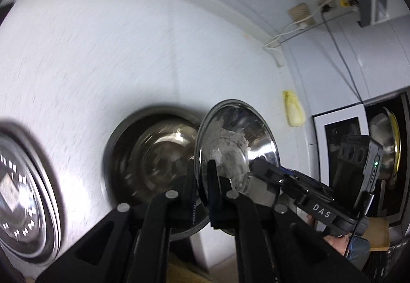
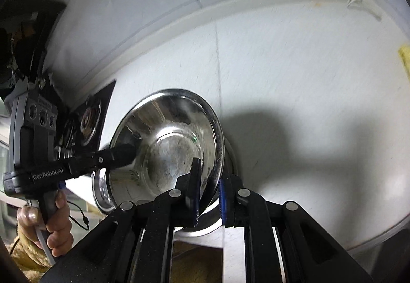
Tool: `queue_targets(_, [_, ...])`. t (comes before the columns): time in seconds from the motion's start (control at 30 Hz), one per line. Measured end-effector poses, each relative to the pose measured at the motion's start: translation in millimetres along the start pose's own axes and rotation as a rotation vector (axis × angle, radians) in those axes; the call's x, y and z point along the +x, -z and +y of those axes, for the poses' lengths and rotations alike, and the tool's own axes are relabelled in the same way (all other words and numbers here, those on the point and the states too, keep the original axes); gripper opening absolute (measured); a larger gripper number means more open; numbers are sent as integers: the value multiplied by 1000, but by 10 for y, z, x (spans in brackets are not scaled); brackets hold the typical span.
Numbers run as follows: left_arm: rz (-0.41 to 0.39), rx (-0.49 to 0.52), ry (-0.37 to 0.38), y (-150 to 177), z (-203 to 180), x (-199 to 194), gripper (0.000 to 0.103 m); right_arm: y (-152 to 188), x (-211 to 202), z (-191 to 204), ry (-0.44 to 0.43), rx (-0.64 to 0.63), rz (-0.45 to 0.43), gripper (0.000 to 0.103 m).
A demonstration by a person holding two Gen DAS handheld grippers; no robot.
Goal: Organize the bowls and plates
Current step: 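Lift the small bowl with both tools and lower it into the medium bowl, then open both tools and release the small bowl on the bowl stack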
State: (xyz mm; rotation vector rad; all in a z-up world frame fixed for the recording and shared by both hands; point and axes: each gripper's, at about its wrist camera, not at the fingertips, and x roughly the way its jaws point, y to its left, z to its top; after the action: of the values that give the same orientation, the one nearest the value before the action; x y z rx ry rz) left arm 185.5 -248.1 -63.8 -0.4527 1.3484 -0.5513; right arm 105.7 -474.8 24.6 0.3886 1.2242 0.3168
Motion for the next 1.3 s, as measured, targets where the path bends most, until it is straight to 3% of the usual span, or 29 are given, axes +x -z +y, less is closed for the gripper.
queue_targets(0.47, [13,-55,-84,271,503,143,7,166,433,50,24,-36,104,11])
queue_targets(1.0, [22,-18,-160,205,499,381,7,138,582,33,82,-67,116,13])
queue_targets(1.3, [-4,62,-212,202,367,409,8,147,555,42,91,-70,102,13])
